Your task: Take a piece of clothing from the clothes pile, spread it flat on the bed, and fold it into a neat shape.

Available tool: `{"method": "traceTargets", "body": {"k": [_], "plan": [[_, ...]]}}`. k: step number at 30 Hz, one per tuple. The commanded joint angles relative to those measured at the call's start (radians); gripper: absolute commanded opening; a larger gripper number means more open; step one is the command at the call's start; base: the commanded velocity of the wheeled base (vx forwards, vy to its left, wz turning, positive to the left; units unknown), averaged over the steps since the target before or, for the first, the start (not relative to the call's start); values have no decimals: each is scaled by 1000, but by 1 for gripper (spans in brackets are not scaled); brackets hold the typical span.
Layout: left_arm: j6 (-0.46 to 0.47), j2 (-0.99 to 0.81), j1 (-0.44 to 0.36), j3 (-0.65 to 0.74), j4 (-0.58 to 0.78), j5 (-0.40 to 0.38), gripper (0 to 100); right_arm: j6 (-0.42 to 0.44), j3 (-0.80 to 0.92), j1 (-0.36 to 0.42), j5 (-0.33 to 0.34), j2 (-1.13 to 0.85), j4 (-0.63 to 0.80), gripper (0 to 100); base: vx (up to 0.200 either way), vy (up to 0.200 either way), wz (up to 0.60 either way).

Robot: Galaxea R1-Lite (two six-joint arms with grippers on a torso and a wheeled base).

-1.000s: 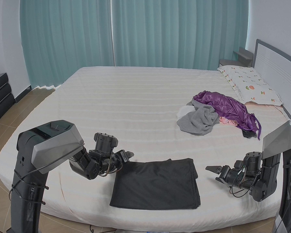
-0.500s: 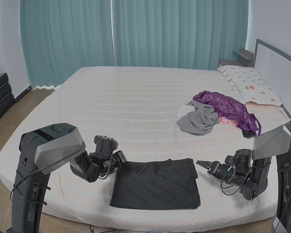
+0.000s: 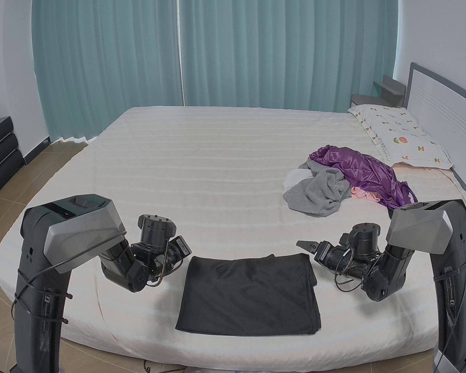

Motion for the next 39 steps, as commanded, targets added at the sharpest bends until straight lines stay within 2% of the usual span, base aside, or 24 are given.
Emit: {"method": "traceTargets", "body": {"k": [1,4,5,12,22,23,29,33,37,39], "plan": [[-4,-18,5,8,-1,-5,0,-1,-19,4,0,16,0,100,0,0,0],[-15,-15,-5,2,-3,-21,0,-1,-19,4,1,16,0,100,0,0,0],[-15,-13,-8,-2,-3,-30,100,-1,-19,4,1,16,0,100,0,0,0],[-12,-12,-28,-7,-1,-101,100,0,-19,4,1,16,-1,100,0,0,0],[57,33,-61,-35,8,-107,100,0,-19,4,3,16,-1,100,0,0,0],[59,33,-65,-36,9,-108,0,0,-19,4,1,16,-1,100,0,0,0],[60,34,-74,-36,9,-107,0,0,-19,4,3,16,-1,100,0,0,0],[59,30,-71,-19,8,-70,0,-1,-16,5,0,18,0,100,0,0,0],[51,26,-40,-16,-4,-4,0,-78,-19,7,0,29,3,100,0,0,0],[51,25,-35,-13,-4,2,0,-96,-23,11,0,42,-1,100,0,0,0]]}}
